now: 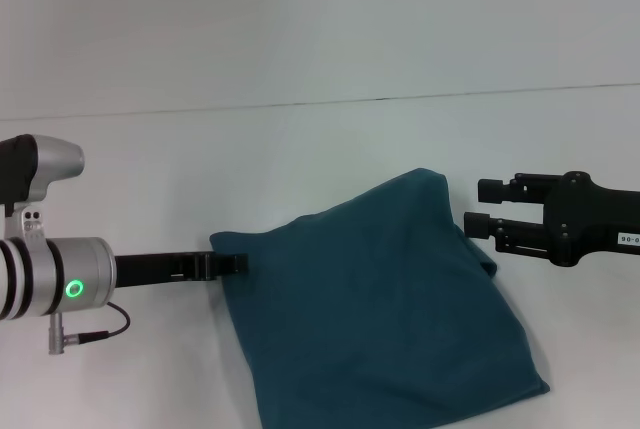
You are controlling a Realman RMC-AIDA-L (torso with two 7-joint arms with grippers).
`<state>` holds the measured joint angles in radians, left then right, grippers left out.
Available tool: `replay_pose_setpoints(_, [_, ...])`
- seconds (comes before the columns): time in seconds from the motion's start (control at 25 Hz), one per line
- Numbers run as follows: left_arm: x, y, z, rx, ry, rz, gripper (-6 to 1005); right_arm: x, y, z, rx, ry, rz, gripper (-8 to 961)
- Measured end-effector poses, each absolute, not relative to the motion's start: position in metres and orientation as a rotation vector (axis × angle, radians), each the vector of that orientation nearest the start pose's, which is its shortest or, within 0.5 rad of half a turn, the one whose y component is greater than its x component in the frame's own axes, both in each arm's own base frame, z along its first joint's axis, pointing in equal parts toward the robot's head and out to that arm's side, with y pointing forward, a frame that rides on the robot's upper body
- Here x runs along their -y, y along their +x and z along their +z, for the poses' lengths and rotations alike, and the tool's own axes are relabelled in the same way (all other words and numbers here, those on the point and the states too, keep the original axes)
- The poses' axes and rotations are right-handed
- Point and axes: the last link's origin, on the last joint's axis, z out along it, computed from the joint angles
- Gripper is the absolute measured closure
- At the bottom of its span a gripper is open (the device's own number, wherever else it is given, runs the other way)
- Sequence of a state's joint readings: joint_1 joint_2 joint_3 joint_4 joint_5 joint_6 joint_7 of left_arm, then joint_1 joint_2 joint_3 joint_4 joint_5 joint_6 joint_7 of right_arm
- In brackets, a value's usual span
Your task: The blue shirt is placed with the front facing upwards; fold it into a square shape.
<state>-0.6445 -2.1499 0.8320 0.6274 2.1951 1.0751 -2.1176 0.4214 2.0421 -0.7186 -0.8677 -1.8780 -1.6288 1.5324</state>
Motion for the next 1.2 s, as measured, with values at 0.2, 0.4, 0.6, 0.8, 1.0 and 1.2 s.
replay_pose_setpoints(0.2, [-0.376,-0.260,-0.048,1.447,-2.354,-0.399,556,-0.323,0.267,0.054,-0.644,-2.625,0.743,352])
replay_pose_setpoints(0.4, [-0.373,-0.261,-0.041,1.456,-2.363,-0.412,777,-0.323,0.267,0.053,-0.646,-2.625,0.743,353])
replay_pose_setpoints(0.6, [-0.373,-0.262,-0.040,1.474,-2.348,-0.410,830,-0.323,0.268,0.053,-0.649,-2.624,0.741,351])
replay_pose_setpoints(0.8, [-0.374,-0.262,-0.041,1.498,-2.342,-0.401,720,-0.323,0.268,0.054,-0.648,-2.623,0.741,351])
replay_pose_setpoints(1.0, [-0.375,-0.262,-0.042,1.510,-2.326,-0.389,593,-0.323,0.268,0.054,-0.647,-2.624,0.741,352])
replay_pose_setpoints(1.2, [-0.376,-0.261,-0.044,1.507,-2.322,-0.382,461,-0.322,0.268,0.054,-0.645,-2.627,0.742,352])
